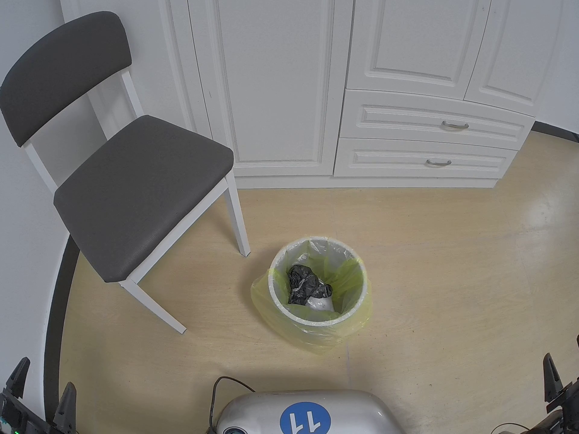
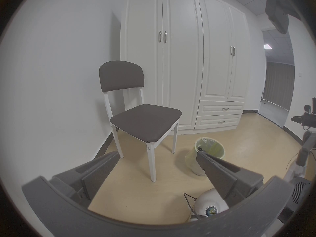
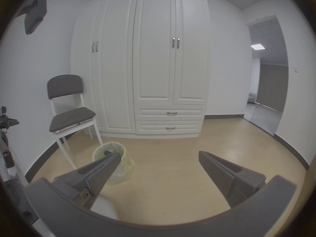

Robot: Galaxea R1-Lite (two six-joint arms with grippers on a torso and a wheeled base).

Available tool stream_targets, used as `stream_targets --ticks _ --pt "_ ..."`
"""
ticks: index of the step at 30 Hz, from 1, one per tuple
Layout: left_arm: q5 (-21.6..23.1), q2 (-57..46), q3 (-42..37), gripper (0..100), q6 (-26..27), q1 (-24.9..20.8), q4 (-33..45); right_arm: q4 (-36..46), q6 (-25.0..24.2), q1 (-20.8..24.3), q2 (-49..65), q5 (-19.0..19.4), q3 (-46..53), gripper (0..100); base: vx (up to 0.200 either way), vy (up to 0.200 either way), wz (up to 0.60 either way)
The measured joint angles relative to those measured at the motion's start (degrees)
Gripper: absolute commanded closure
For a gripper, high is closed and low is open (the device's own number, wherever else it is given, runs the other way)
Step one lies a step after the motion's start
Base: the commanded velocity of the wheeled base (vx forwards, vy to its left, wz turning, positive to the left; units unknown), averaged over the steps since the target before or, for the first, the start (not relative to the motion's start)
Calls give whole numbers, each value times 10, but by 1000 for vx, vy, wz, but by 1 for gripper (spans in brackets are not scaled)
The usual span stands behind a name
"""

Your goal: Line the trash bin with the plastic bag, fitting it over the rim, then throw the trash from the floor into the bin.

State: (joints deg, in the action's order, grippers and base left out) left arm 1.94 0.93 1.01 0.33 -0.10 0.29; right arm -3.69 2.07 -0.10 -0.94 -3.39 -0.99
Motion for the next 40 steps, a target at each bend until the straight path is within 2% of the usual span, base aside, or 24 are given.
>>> stream_targets --ticks 7,18,40 --pt "0 0 0 0 -1 0 -2 5 10 0 0 31 0 0 0 0 0" --pt "0 0 0 0 0 0 -2 46 -19 0 0 27 0 0 0 0 0" --pt "1 0 0 0 0 0 -2 36 -26 1 0 27 0 0 0 0 0"
